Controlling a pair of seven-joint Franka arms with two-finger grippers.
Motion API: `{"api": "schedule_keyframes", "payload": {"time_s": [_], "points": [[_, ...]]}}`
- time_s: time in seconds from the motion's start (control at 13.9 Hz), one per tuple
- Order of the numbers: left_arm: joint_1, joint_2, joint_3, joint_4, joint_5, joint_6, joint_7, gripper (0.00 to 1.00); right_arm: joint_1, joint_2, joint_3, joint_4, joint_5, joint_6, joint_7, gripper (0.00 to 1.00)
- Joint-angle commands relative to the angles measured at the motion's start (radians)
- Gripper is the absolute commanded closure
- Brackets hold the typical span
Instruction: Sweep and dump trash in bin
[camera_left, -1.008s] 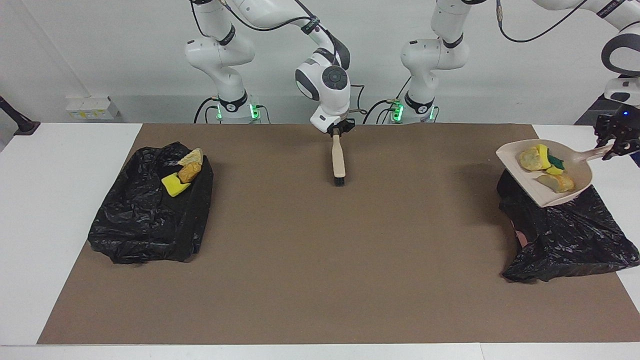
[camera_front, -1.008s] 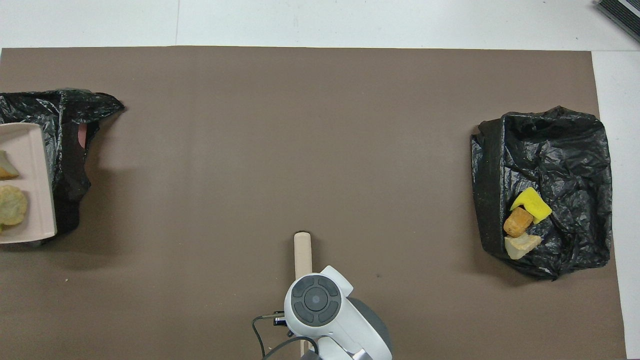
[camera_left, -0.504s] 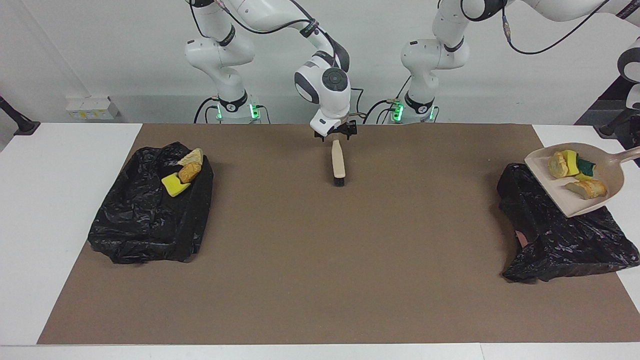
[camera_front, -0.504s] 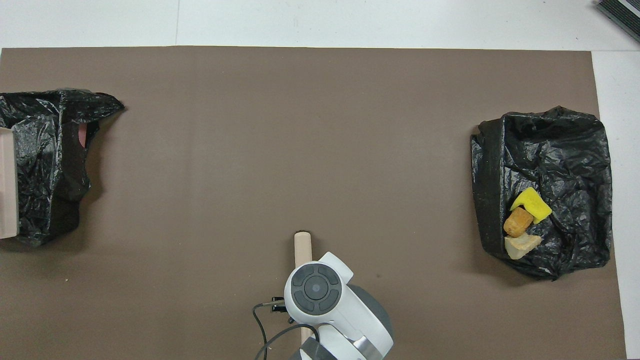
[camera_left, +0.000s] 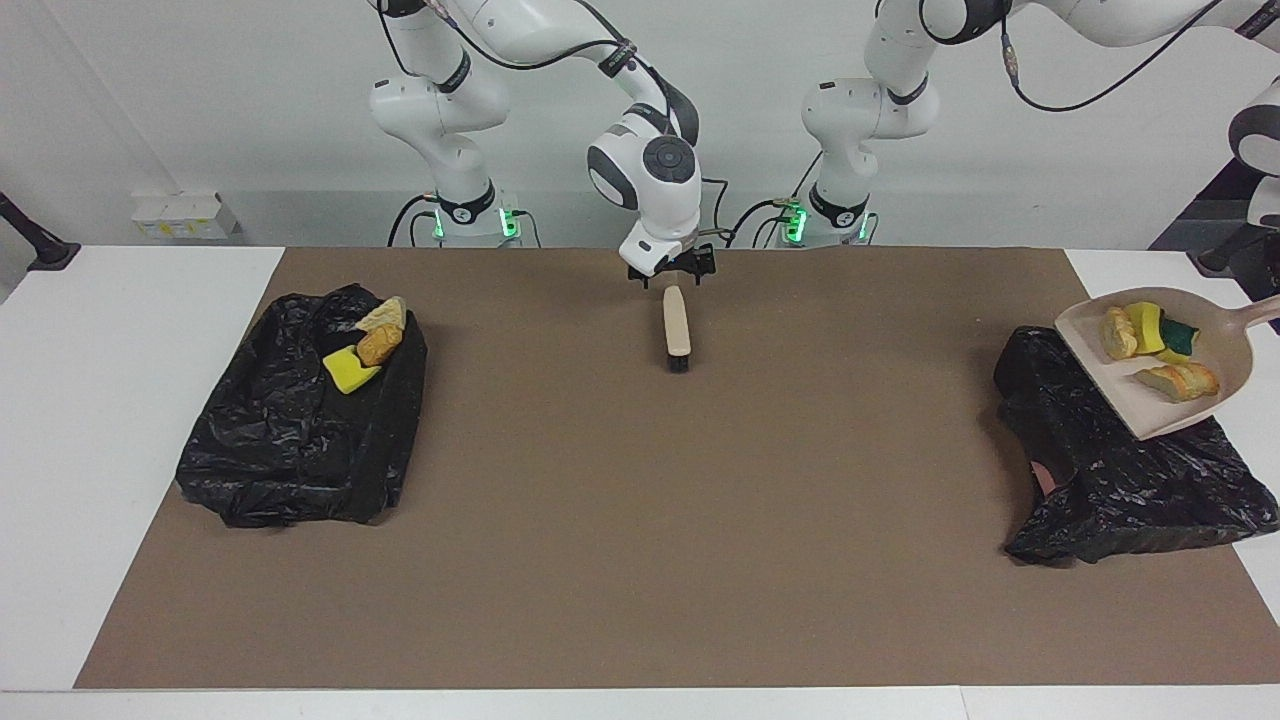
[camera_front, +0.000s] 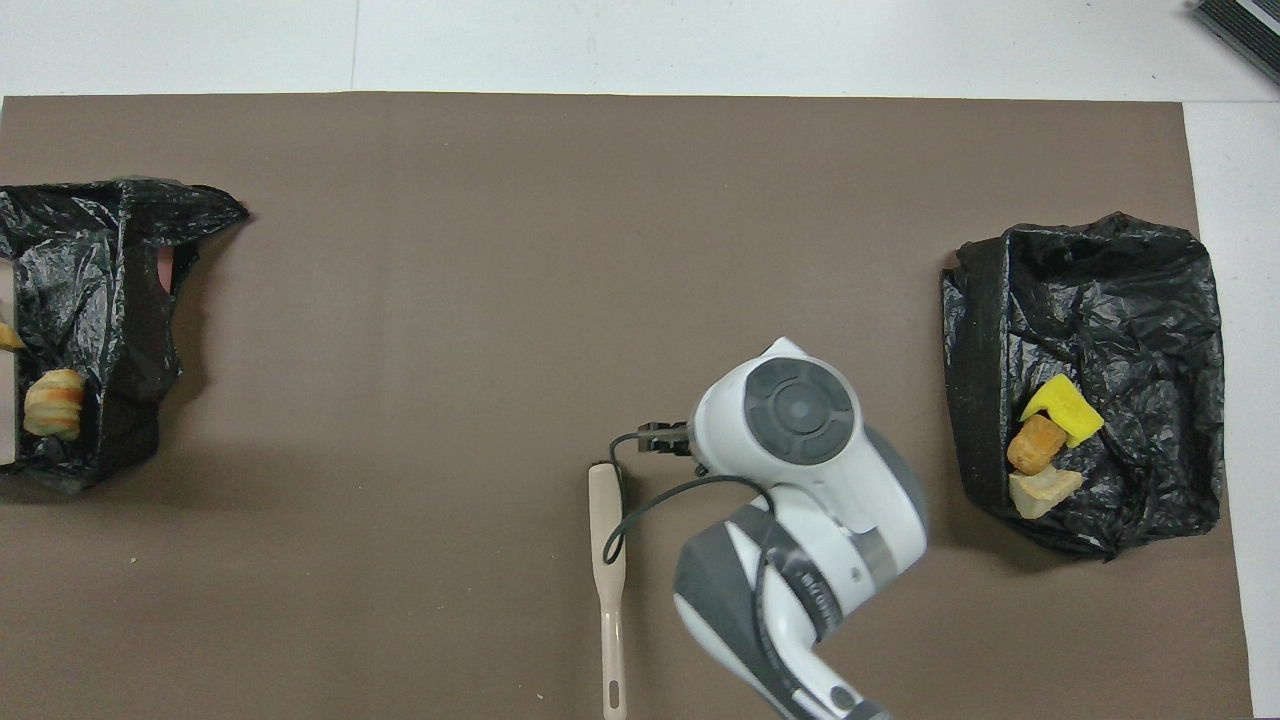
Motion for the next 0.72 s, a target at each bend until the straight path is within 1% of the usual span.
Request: {"api": "schedule_keyframes", "payload": {"time_s": [0.0, 0.14, 0.36, 0.43, 0.5, 0.65], "points": [[-0.006, -0.056, -0.017, -0.056, 0.130, 0.004, -0.076, 1.00, -0.002, -0.049, -0.126, 0.020, -0.038, -0.011, -0.186, 0.00], [-0.006, -0.057, -0.033, -0.047, 0.231, -0.003, -0.099, 1.00, -0.002, -0.055, -0.201, 0.052, -0.058, -0.041, -0.268, 0.00], [-0.006, -0.081, -0.037, -0.042, 0.319, -0.040, -0.135, 1.00, -0.003, -0.070, -0.305, 0.155, -0.058, -0.173, -0.294, 0.00], [-0.006, -0.086, -0.052, -0.044, 0.336, -0.063, -0.147, 1.00, -0.003, -0.078, -0.344, 0.187, -0.057, -0.219, -0.329, 0.00], [-0.006, -0.087, -0.072, -0.042, 0.374, -0.113, -0.203, 1.00, -0.003, -0.093, -0.388, 0.215, -0.042, -0.268, -0.377, 0.00], [-0.004, -0.101, -0.142, -0.044, 0.416, -0.198, -0.300, 1.00, -0.003, -0.136, -0.453, 0.221, -0.035, -0.319, -0.457, 0.00]]}}
